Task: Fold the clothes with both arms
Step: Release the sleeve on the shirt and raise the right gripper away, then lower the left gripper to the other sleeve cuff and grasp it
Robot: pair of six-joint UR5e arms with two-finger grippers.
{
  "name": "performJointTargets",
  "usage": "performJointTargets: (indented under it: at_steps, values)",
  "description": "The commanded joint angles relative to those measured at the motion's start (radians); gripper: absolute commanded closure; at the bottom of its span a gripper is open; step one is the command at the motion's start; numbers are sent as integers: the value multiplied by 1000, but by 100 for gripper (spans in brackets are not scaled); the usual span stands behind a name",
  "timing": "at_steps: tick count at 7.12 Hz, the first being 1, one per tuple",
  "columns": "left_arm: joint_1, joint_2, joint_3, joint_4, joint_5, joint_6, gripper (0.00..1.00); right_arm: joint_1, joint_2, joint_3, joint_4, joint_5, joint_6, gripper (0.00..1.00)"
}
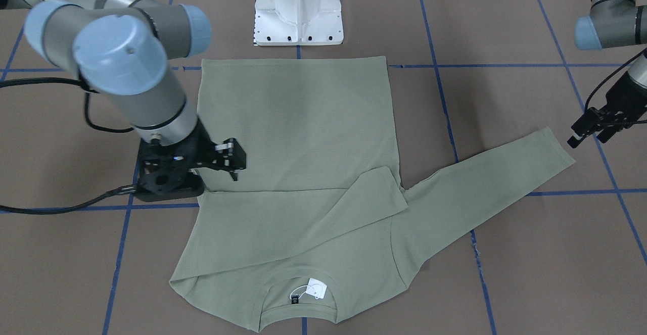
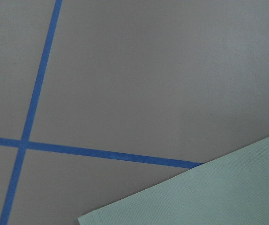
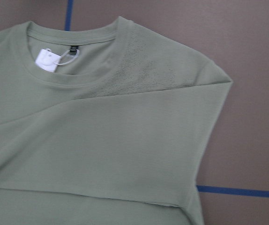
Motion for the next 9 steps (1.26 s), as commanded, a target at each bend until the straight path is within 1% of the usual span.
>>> performJointTargets:
  at_steps: [1,2,3,4,6,8,9]
  values:
    - [93,33,29,-41,140,-98,0,124,-113,95,-173,37,-245,0]
    - [106,33,101,-114,159,-97,0,139,-142,144,-234,37,-282,0]
    - [118,30,135,-162,163,-100,0,142,-154,164,-268,37,-284,0]
    - [126,30,138,-161,163,-97,1,144,-164,174,-270,37,-284,0]
    - [180,37,138,-156,214,-95,1,144,-173,183,-270,37,-282,0]
    - [192,39,140,-156,216,-95,1,144,-173,185,-270,36,-282,0]
    - [192,41,140,-156,216,-92,16,144,-175,186,-270,36,-282,0]
